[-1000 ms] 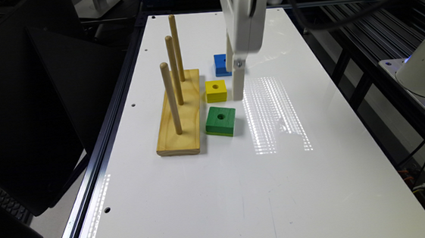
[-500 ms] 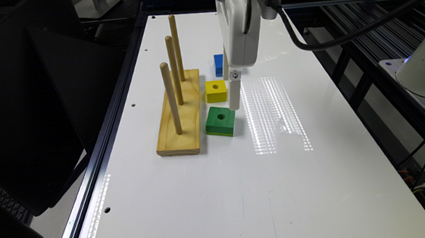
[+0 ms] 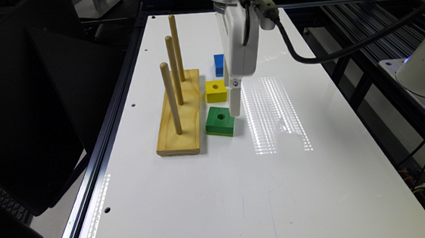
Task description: Pick up green block.
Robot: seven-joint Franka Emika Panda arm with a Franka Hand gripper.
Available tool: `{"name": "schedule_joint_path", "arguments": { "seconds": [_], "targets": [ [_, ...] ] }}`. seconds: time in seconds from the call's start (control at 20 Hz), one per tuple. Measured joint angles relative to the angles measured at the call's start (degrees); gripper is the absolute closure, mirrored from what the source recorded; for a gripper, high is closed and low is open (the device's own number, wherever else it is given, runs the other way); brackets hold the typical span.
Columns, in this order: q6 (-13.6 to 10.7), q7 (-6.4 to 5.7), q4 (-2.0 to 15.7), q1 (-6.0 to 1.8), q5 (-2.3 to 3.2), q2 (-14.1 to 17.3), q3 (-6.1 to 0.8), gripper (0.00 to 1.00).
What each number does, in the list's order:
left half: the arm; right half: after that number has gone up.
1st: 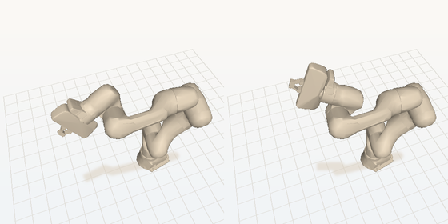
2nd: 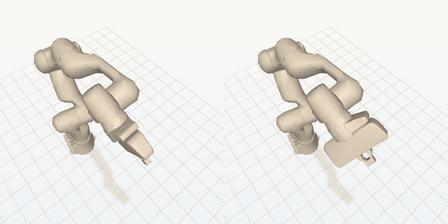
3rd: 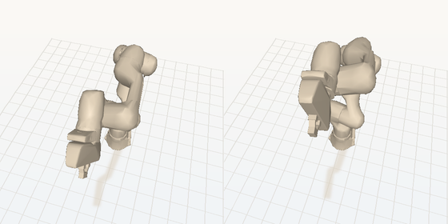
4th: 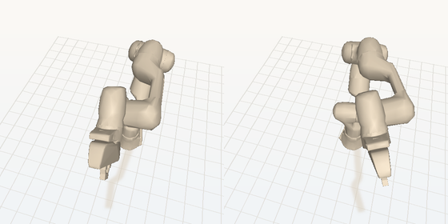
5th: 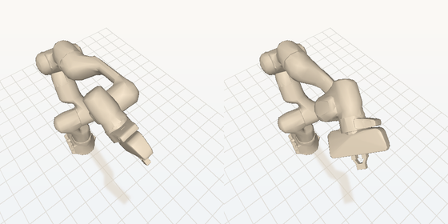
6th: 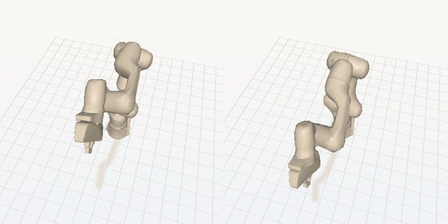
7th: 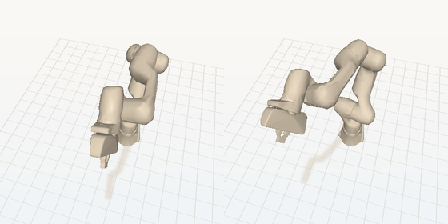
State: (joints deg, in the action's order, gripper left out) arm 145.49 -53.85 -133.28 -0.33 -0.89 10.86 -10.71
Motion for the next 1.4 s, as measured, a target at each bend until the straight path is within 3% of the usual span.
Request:
{"name": "schedule_joint_path", "arguments": {
  "seconds": [0.45, 0.7, 1.4],
  "targets": [
    [0.23, 0.0, 0.05, 0.0, 0.0, 0.45, 0.0, 0.0],
    [3.47, 0.0, 0.24, -0.05, 0.09, 3.48, 0.01, 0.0],
    [4.01, 0.0, 6.1, -0.23, 0.23, 8.4, 0.14, 0.0]
  ]
}}
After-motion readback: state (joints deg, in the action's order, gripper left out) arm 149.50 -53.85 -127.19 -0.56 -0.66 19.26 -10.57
